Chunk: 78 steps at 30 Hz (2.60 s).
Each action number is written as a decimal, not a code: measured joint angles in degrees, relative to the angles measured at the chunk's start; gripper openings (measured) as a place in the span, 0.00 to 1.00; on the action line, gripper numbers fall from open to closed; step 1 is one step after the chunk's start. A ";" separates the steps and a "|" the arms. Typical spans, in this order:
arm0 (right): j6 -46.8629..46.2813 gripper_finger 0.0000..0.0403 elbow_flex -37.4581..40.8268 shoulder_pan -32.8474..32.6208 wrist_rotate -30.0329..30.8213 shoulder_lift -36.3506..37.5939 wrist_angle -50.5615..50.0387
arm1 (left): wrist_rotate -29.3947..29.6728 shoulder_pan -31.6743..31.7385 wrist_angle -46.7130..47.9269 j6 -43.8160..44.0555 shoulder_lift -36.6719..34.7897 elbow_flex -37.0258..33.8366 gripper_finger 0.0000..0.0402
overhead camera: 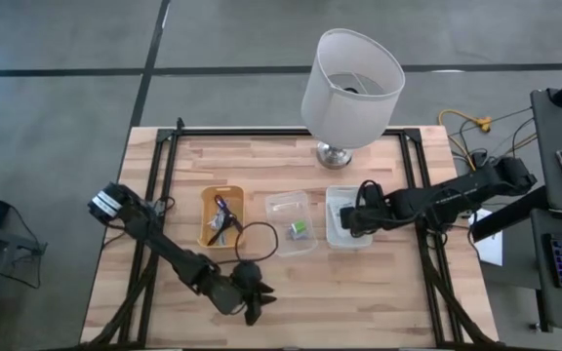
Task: Pick and place items into bin
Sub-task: Return to Home Position
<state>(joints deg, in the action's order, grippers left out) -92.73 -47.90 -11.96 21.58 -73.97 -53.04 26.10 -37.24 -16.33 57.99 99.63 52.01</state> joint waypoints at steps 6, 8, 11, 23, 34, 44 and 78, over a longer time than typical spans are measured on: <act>6.91 0.32 -3.79 -1.55 6.63 0.03 0.88 | 0.90 2.31 -4.03 -7.55 -4.39 0.00 0.31; 15.44 0.35 -7.11 -3.20 9.20 0.11 3.58 | 0.92 3.98 -5.95 -9.41 -6.52 0.00 0.31; 30.14 0.37 -12.87 -5.67 9.67 0.11 8.63 | 0.37 6.93 -9.46 -14.58 -10.32 0.00 0.31; 61.55 0.31 -26.57 -3.94 -0.64 1.43 14.43 | -16.56 26.08 -20.17 -26.91 -24.98 -1.11 0.31; 63.76 0.21 -15.77 5.31 -2.97 17.12 15.25 | -21.30 37.25 -0.78 -29.63 -42.39 -3.06 0.31; 54.25 0.15 2.26 8.78 3.11 38.78 15.72 | -21.30 43.40 10.03 -29.85 -54.88 -8.32 0.31; 75.19 0.15 30.52 7.98 -15.85 73.99 49.88 | -38.91 43.53 -5.54 -34.83 -93.86 -39.93 0.31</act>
<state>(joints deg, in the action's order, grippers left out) -17.54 -17.38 -3.99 5.74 0.01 -3.16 -12.81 6.28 -21.87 23.17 5.77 12.08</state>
